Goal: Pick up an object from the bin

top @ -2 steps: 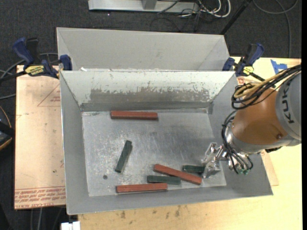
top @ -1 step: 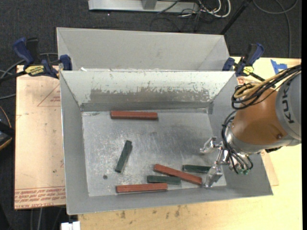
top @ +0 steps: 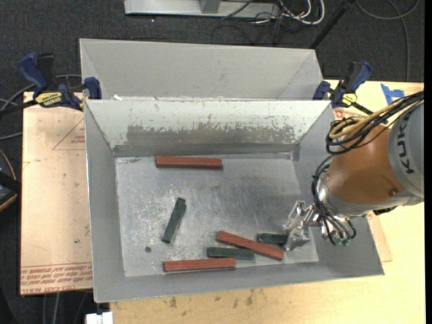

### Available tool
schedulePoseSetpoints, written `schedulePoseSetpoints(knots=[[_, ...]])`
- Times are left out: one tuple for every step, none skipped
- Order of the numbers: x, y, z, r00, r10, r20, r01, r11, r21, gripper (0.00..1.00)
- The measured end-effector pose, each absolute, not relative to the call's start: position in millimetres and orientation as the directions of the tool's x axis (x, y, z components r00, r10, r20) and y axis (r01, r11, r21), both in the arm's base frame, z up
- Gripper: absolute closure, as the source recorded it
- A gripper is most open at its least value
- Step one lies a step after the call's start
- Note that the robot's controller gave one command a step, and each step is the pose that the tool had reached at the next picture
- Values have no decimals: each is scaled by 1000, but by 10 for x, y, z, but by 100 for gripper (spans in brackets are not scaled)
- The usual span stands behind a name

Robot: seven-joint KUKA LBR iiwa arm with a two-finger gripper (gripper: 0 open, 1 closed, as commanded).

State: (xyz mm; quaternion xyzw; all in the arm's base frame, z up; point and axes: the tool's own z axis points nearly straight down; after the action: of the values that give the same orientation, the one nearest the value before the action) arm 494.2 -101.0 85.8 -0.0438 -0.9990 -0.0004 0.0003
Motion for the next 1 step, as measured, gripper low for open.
schedulePoseSetpoints(knots=[[4942,-1010,858,-996,87,1,87,996,1,100]])
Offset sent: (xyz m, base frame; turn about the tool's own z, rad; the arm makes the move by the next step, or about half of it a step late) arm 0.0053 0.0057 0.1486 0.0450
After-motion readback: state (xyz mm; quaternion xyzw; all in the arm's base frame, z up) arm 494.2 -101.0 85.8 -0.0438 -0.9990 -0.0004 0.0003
